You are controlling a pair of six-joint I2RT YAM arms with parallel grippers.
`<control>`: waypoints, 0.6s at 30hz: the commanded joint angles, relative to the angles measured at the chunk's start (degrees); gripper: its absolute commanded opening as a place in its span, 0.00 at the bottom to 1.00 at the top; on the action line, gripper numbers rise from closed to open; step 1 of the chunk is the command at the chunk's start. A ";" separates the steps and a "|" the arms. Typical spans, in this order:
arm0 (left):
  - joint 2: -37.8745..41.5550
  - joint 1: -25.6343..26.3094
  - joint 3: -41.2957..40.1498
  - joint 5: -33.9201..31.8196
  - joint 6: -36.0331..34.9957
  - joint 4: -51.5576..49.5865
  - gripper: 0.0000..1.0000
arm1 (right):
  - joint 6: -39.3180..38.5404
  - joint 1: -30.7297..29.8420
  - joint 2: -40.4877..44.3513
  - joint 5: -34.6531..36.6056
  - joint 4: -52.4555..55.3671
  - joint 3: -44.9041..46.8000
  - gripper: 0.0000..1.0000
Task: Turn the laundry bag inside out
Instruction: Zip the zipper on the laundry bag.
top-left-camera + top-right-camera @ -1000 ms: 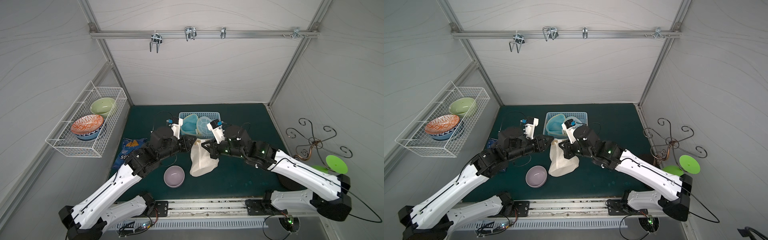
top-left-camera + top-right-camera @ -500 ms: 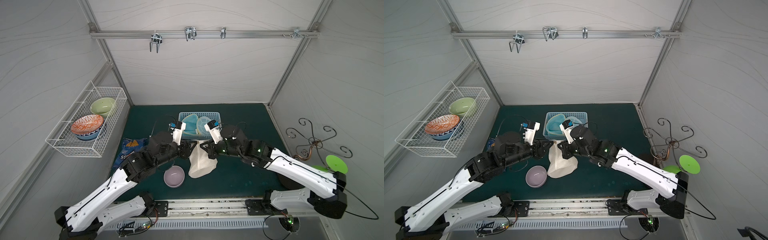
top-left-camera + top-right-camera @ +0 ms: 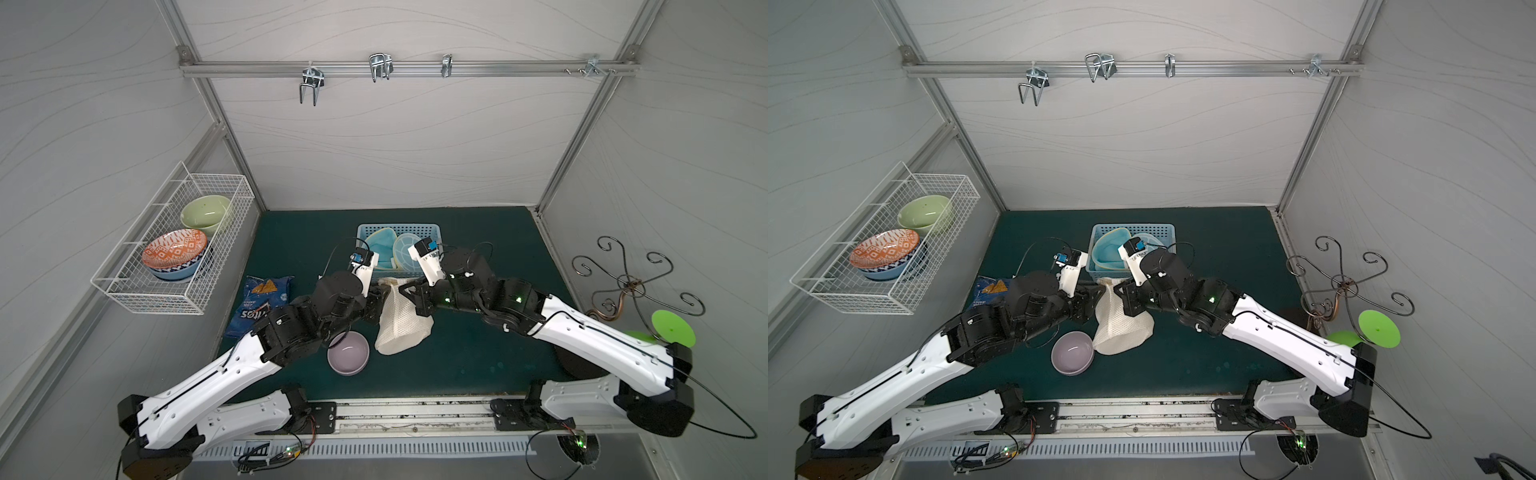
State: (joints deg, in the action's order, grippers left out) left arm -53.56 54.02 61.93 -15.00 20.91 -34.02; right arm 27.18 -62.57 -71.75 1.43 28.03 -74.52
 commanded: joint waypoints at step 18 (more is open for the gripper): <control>-1.08 0.21 3.64 -5.19 -2.43 2.01 0.13 | 0.59 -0.53 -0.04 -0.67 -1.08 -0.83 0.00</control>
State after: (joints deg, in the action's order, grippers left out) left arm -55.70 54.24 63.20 -18.46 19.25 -33.63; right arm 27.53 -62.67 -72.10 1.02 27.92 -74.52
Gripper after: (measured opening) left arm 0.154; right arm 0.049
